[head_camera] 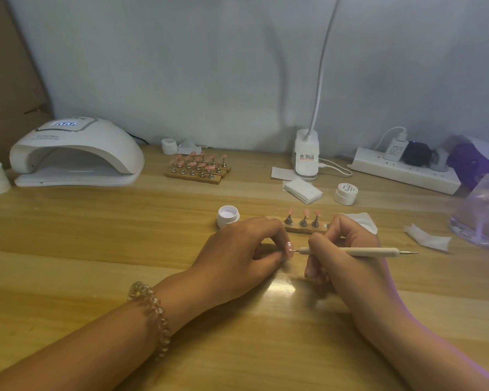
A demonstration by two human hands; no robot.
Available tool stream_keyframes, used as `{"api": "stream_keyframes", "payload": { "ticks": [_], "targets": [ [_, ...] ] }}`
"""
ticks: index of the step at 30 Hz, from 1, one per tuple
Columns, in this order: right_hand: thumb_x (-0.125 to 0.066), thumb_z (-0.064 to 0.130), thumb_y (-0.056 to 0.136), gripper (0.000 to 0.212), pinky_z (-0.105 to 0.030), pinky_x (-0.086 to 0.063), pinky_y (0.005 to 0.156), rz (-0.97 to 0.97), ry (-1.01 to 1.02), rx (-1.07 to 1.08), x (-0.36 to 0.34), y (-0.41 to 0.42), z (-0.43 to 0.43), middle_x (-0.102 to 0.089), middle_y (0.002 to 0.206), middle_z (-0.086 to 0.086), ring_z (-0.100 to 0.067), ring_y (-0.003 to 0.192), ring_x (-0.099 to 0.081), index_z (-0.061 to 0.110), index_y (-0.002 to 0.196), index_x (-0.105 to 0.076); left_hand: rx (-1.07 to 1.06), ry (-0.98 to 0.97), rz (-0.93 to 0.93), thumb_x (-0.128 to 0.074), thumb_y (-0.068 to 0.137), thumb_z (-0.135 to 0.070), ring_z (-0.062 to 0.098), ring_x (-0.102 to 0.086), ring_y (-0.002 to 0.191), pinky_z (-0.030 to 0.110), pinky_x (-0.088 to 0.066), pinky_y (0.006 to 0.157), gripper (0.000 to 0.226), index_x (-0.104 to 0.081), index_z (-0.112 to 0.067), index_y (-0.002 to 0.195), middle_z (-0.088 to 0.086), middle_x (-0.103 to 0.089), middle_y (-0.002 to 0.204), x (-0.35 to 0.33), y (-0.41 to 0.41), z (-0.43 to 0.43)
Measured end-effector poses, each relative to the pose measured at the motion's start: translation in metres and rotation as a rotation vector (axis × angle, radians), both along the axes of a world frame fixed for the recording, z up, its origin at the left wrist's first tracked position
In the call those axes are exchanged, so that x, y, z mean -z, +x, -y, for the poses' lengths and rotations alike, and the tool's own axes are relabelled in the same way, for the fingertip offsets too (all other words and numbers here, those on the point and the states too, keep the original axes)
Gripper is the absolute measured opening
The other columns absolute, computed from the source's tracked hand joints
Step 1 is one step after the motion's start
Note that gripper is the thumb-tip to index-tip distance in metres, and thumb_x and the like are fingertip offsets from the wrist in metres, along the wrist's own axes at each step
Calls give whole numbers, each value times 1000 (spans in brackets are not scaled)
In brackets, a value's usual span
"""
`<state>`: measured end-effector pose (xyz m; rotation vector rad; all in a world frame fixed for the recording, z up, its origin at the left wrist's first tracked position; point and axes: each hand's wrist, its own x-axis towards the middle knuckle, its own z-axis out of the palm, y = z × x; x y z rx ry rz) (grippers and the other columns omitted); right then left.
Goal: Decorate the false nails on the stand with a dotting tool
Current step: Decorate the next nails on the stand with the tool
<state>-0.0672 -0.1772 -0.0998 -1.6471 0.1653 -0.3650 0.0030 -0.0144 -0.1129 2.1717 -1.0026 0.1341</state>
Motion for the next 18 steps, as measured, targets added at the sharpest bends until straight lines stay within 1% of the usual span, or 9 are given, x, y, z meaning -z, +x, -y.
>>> {"api": "stream_keyframes", "payload": {
  "ticks": [3,6,8,10,11,13,15,18],
  "targets": [
    [-58,1,79,20,-25,-40,39,1,3,-3,1,0,0,-61,49,-17,-16,40,-50,10,67,-46,2,0,1,-58,87,-40,5,-52,68,31,-47,59,11,-63,-30,88,-17,-64,92,-1,0,0],
    [-58,0,80,22,-24,-40,39,15,14,18,0,0,1,-60,48,-15,-15,40,-49,11,65,-46,-1,6,4,-61,88,-37,3,-52,69,31,-47,60,6,-63,-31,88,-18,-63,92,0,0,0],
    [-57,2,82,28,-21,-37,37,31,54,56,0,-1,2,-58,46,-12,-13,38,-46,15,61,-45,-9,10,2,-64,88,-33,1,-52,70,28,-44,60,1,-63,-33,87,-19,-64,92,0,0,0],
    [-57,6,85,35,-19,-36,36,40,91,87,-1,-2,3,-56,45,-9,-11,37,-45,22,56,-45,-30,10,5,-67,88,-31,-2,-52,71,26,-42,61,4,-64,-33,87,-19,-64,92,1,0,0],
    [-58,7,87,36,-18,-36,36,47,105,97,-1,-2,3,-56,45,-8,-10,37,-45,22,56,-46,-41,7,5,-68,87,-31,-4,-52,71,25,-41,61,4,-65,-33,87,-18,-65,92,1,0,1],
    [-58,8,89,34,-16,-35,36,60,124,111,-2,-2,3,-55,44,-7,-9,37,-44,20,60,-45,-60,-2,1,-71,86,-30,-7,-51,71,23,-39,63,4,-68,-33,88,-16,-65,92,1,0,1],
    [-57,7,90,30,-16,-34,36,64,135,116,-2,-2,4,-54,44,-6,-8,37,-44,15,64,-44,-72,-1,-6,-73,85,-31,-10,-51,72,20,-36,63,5,-70,-34,89,-18,-65,92,1,1,1],
    [-57,9,91,30,-15,-34,36,57,143,103,-1,-1,5,-53,44,-5,-8,37,-43,16,64,-44,-90,-9,-20,-74,84,-31,-15,-50,73,15,-32,63,6,-73,-33,90,-22,-64,89,1,1,1]
  ]
}}
